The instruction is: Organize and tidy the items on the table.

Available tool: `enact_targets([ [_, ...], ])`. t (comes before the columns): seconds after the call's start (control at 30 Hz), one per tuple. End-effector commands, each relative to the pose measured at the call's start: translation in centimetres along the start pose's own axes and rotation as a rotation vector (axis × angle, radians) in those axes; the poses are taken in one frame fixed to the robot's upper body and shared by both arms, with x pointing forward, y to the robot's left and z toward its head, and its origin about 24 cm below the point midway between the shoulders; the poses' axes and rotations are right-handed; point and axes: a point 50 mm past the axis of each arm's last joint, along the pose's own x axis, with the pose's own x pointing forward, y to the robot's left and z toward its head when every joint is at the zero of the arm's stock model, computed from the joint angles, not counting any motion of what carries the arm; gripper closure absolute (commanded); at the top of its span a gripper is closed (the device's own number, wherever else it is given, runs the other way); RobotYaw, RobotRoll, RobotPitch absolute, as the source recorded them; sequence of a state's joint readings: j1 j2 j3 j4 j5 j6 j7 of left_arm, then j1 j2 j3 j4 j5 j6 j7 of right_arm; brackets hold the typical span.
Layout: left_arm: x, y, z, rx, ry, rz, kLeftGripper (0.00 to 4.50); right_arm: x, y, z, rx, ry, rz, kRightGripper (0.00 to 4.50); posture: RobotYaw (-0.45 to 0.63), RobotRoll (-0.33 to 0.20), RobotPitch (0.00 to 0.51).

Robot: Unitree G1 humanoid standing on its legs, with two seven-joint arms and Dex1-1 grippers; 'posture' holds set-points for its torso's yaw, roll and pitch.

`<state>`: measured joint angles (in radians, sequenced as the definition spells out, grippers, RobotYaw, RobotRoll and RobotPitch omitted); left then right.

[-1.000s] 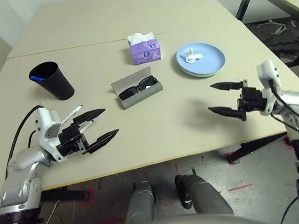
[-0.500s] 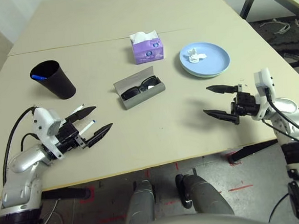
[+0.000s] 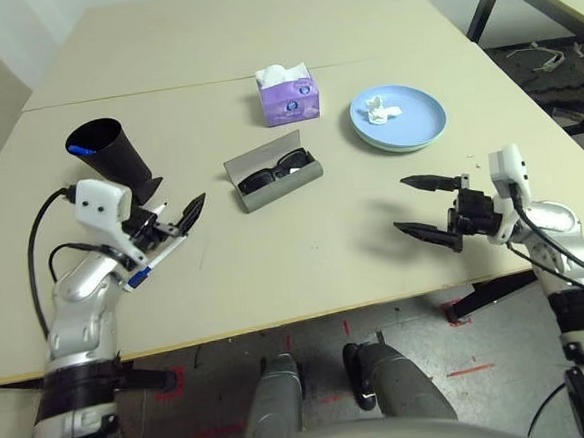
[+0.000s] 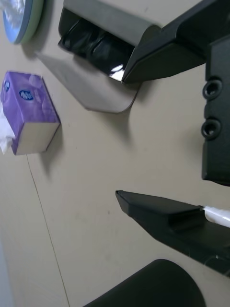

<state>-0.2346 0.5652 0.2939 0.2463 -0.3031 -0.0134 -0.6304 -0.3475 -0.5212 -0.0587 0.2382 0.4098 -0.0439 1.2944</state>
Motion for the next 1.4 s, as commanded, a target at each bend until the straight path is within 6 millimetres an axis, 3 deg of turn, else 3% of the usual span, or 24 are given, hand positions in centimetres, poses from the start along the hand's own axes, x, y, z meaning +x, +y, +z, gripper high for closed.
enact_targets([
  [0.03,0.5,0.1,-0.8,-0.015,0.023,0.025,1.21,0.1,0.3,0.0,-0.001,0.006,0.003,0.0,-0.09,0.0,0.16],
  [0.37,2.8,-0.8,-1.5,-0.043,0.013,0.023,4.48,0.1,0.3,0.1,-0.006,-0.004,-0.028,0.0,-0.11,0.0,0.161],
  [0.97,6.7,-1.8,-2.4,-0.063,0.034,-0.063,4.48,-0.2,0.9,0.1,-0.007,-0.004,-0.076,0.0,-0.17,0.0,0.154],
  [1.17,6.9,-2.8,-2.8,-0.03,0.046,-0.179,4.48,-0.5,0.8,0.2,0.007,-0.007,-0.101,0.0,-0.18,0.0,0.152],
  [1.4,5.7,-4.5,-3.5,0.16,0.082,-0.355,4.48,-0.5,1.1,0.1,0.011,-0.003,-0.101,0.0,-0.18,0.0,0.152],
])
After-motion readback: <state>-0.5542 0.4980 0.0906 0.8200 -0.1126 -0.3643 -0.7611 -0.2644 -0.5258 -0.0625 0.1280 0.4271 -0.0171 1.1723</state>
